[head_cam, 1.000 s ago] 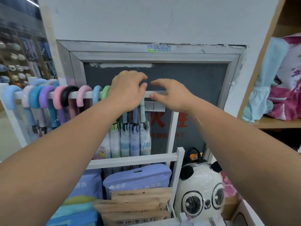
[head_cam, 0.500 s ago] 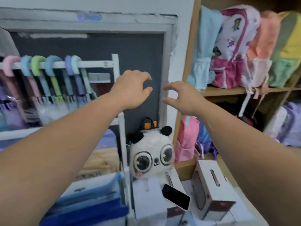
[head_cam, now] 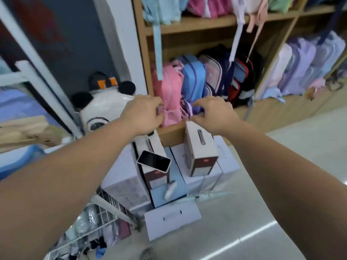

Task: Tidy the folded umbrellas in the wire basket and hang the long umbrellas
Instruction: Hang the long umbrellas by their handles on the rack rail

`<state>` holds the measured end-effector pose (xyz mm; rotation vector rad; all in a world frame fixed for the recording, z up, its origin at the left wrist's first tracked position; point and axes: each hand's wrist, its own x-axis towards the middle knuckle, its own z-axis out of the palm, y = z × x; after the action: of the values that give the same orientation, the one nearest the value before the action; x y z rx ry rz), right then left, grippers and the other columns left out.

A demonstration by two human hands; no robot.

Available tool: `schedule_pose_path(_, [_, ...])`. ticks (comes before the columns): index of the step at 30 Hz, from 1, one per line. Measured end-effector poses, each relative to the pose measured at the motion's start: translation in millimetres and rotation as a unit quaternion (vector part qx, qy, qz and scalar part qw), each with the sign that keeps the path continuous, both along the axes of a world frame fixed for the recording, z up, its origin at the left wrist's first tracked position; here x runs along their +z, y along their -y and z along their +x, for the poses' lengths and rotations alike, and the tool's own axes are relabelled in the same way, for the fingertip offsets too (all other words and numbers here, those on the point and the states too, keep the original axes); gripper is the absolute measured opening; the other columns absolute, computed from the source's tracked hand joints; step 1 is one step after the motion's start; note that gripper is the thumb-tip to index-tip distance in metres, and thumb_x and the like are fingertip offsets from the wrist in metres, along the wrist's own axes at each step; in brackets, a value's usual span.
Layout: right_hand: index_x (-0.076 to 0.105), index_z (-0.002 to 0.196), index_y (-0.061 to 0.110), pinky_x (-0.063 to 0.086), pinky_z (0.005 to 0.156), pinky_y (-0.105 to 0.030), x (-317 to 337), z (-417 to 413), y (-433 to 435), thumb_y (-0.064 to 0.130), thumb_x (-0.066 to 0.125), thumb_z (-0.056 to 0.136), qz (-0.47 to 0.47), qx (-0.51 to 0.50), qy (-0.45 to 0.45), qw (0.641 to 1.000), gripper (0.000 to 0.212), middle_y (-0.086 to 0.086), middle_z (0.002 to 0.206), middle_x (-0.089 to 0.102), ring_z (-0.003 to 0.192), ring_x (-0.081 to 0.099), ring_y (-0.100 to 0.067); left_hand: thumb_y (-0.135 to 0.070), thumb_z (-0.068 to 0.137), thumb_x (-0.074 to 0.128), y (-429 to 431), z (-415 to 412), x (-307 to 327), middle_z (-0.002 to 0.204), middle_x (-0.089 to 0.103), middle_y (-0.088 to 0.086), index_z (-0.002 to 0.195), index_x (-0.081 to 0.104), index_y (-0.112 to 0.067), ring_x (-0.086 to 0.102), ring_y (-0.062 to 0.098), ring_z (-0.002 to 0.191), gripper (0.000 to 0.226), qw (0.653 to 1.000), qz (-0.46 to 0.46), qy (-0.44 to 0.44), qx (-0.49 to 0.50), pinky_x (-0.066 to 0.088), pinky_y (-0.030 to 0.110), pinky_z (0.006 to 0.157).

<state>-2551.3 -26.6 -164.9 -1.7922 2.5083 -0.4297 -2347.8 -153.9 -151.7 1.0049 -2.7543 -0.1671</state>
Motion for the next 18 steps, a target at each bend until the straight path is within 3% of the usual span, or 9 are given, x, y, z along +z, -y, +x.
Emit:
schedule_pose_path(9, [0.056, 0.131, 0.032, 0.04, 0.098, -0.042, -193.0, -24.4, -76.4, 0.057, 0.055, 0.09, 0.215, -0.158, 0.07, 0.961, 0.047, 0.0, 0.131, 0.057, 0.123, 0.051, -0.027, -0.044, 0.096, 0.056, -43.1, -61.6, -205.4, 0.12, 0.062, 0.011, 0.123, 0.06, -0.015, 0.055, 0.036, 0.114, 0.04, 0.974, 0.157, 0.135, -0.093, 0.05, 0.046, 0.09])
schedule_pose_path(14, [0.049, 0.14, 0.032, 0.038, 0.107, -0.043, -307.6, -35.9, -109.1, 0.055, 0.052, 0.093, 0.312, -0.167, 0.121, 0.928, 0.052, 0.0, 0.144, 0.051, 0.133, 0.045, -0.025, -0.047, 0.094, 0.056, -72.7, -79.1, -324.6, 0.118, 0.063, 0.01, 0.123, 0.059, -0.017, 0.055, 0.034, 0.115, 0.042, 0.951, 0.212, 0.205, -0.093, 0.05, 0.041, 0.089])
schedule_pose_path(18, [0.046, 0.144, 0.032, 0.037, 0.108, -0.044, -397.4, -57.3, -114.6, 0.053, 0.051, 0.094, 0.355, -0.149, 0.162, 0.909, 0.054, 0.0, 0.146, 0.049, 0.135, 0.042, -0.026, -0.045, 0.093, 0.056, -90.6, -94.1, -414.8, 0.12, 0.063, 0.009, 0.12, 0.058, -0.019, 0.049, 0.034, 0.128, 0.037, 0.933, 0.255, 0.243, -0.068, 0.047, 0.04, 0.091])
